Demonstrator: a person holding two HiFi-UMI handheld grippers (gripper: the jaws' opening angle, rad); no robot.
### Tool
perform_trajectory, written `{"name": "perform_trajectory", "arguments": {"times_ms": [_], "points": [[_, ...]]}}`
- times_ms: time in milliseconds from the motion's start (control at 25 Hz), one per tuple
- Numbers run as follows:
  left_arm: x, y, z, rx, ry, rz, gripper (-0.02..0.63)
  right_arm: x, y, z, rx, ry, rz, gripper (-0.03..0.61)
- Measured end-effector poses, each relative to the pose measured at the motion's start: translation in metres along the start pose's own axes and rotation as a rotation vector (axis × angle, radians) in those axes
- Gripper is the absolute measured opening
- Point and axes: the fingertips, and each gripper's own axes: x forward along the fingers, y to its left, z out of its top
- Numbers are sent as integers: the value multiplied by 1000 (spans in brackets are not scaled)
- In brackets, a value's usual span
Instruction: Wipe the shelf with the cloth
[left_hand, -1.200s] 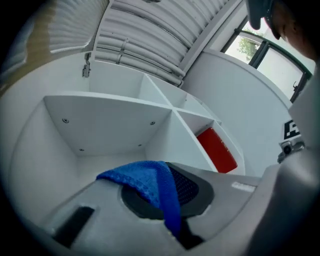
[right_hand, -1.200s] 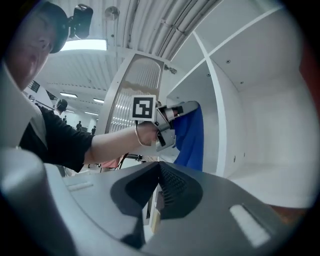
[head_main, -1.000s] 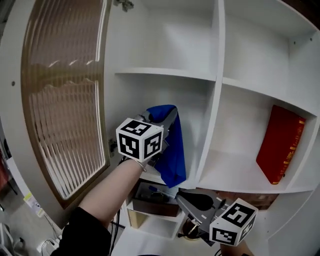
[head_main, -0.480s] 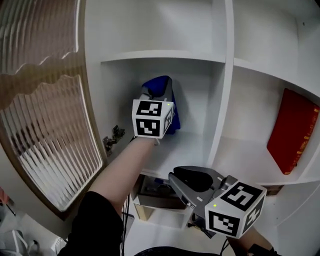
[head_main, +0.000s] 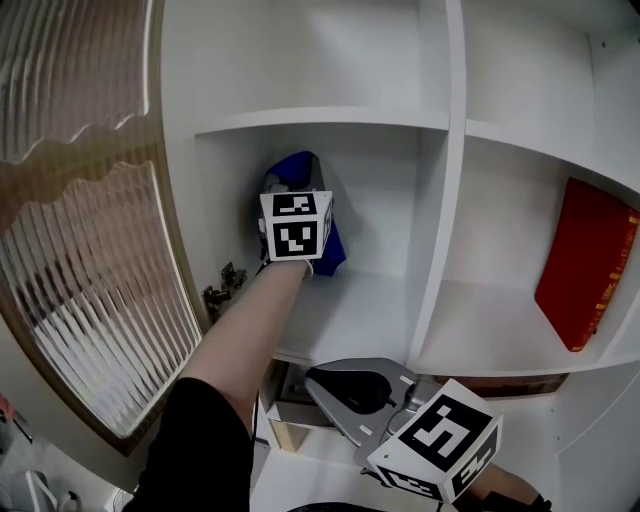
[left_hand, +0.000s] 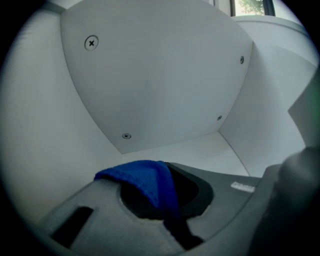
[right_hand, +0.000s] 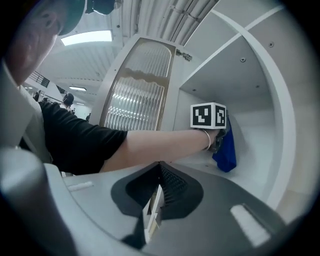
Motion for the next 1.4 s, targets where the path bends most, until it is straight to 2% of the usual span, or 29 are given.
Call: {"name": "perform_trajectory", "arguments": {"times_ms": [160,280,560,840,1000,1080,1240,1320,1400], "points": [[9,8,-10,-6,26,41,-2,-1,6,-4,-4,1,26,3],[16,4,-18,-26,34,15,-2,1,9,-3,-30,-20,32,3],[19,-44,-6,32,-6,-116,-2,-2,8,-3,-27,-33,15,3],[19,-100,3,-2,-23,-239,-2,-6,11,-5,-22,-44,6,3],[15,-140,11,37,-53,-338,-2,-9,7,-9,1,-58,-4,3],[11,-147,15,39,-69,-360,-2,-10,8,-10,0,-74,-7,3],[-8,-125,17,-13,-108,-312,-2,-7,22,-27,2,-95,27,3],[-13,-96,6,-7,-89,-228,-2,1,33,-36,10,-97,62,3],[-13,-66,-10,-2,-36,-129,-2,8,40,-39,13,-92,92,3]]}}
